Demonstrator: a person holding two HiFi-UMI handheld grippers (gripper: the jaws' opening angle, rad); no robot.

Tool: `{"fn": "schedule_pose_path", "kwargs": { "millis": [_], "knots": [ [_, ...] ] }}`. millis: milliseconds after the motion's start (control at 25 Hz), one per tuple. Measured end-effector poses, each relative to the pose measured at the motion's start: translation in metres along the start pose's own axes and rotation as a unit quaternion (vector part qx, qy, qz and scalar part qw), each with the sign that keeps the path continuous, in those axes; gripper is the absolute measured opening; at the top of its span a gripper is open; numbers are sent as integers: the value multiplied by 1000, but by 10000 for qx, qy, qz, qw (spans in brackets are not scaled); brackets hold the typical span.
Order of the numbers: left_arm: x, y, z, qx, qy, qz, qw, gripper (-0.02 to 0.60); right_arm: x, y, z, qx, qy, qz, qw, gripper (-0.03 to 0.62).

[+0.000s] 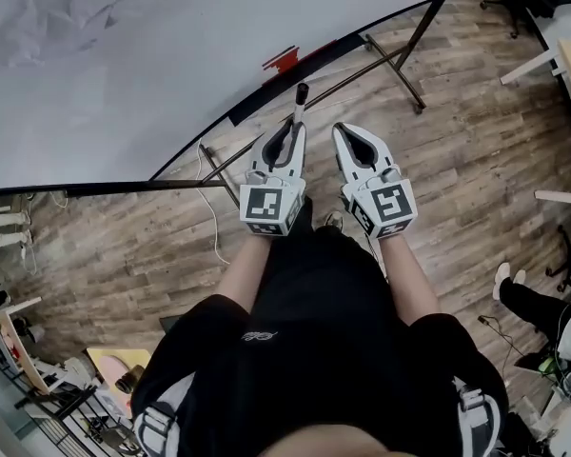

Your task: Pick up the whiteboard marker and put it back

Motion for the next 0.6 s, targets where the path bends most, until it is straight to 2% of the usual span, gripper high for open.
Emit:
{"fn": "schedule_pose_path", "kwargs": {
  "millis": [600],
  "knots": [
    [5, 27, -31, -315, 68, -66, 9995, 69, -2, -27, -35, -331, 55, 43, 9994, 5]
  ]
}}
Point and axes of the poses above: the fingertips, and each gripper's own axes: y forward along the fingers, z to its left, x out of its top, the point moved 8 cm from there along -y, backward along the fingers, and after that the axes turned 10 degrees about -x, right-handed, at the moved point
